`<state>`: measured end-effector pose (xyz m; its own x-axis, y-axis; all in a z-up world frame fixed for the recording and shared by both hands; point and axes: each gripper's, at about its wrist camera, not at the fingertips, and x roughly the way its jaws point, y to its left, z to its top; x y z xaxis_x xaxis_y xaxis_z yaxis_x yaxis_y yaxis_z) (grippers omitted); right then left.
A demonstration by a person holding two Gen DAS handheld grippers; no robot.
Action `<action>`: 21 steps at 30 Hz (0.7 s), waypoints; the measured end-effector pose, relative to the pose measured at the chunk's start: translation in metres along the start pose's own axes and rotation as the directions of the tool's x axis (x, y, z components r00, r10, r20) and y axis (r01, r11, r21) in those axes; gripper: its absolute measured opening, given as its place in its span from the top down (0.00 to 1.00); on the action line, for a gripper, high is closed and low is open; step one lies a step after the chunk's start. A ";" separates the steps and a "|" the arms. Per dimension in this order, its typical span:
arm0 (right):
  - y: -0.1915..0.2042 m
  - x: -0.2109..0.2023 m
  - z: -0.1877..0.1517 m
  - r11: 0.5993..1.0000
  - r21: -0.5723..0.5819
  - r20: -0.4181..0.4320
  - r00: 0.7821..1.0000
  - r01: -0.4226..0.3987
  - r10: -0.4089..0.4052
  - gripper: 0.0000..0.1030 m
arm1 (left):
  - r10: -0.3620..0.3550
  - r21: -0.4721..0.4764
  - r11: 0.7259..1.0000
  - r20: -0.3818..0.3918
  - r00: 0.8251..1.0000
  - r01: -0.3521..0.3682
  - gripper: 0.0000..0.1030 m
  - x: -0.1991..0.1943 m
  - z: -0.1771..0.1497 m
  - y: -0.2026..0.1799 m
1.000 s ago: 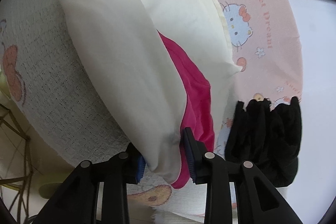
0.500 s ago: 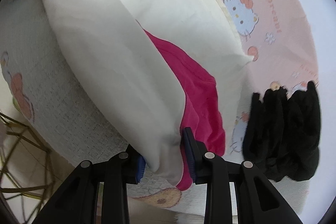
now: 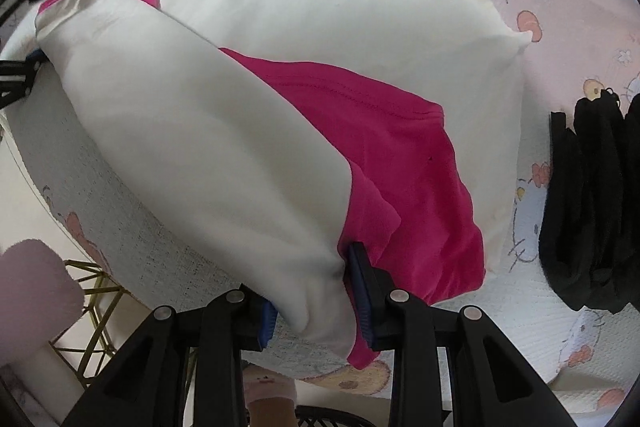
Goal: Fold clothes
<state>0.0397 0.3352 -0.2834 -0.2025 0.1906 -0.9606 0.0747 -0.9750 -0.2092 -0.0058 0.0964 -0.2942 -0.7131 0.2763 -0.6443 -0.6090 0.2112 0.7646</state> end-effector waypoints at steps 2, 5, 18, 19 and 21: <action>-0.001 0.000 0.001 1.000 0.008 -0.009 1.000 -0.005 0.005 0.70 | -0.090 -0.101 0.991 -0.033 0.995 0.086 0.66 0.005 0.002 0.017; -0.004 -0.002 0.002 0.999 0.040 -0.014 1.000 -0.025 0.026 0.70 | -0.229 -0.222 0.952 -0.061 0.971 0.211 0.66 0.012 0.003 0.040; -0.049 -0.009 0.009 0.945 0.227 0.020 0.971 -0.237 0.239 0.70 | -0.632 -0.611 0.587 0.065 0.773 0.531 0.65 0.051 -0.020 0.129; -0.051 -0.012 0.010 0.943 0.233 0.032 0.971 -0.236 0.236 0.70 | -0.647 -0.642 0.549 0.081 0.758 0.536 0.65 0.055 -0.024 0.134; -0.056 -0.017 0.012 0.941 0.245 0.054 0.972 -0.235 0.228 0.70 | -0.663 -0.674 0.504 0.100 0.742 0.541 0.65 0.059 -0.029 0.141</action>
<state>0.0268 0.3848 -0.2535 -0.2329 -0.0435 -0.9715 -0.1219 -0.9898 0.0736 -0.1436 0.1153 -0.2253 -0.0904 0.1583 -0.9832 -0.9263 -0.3759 0.0247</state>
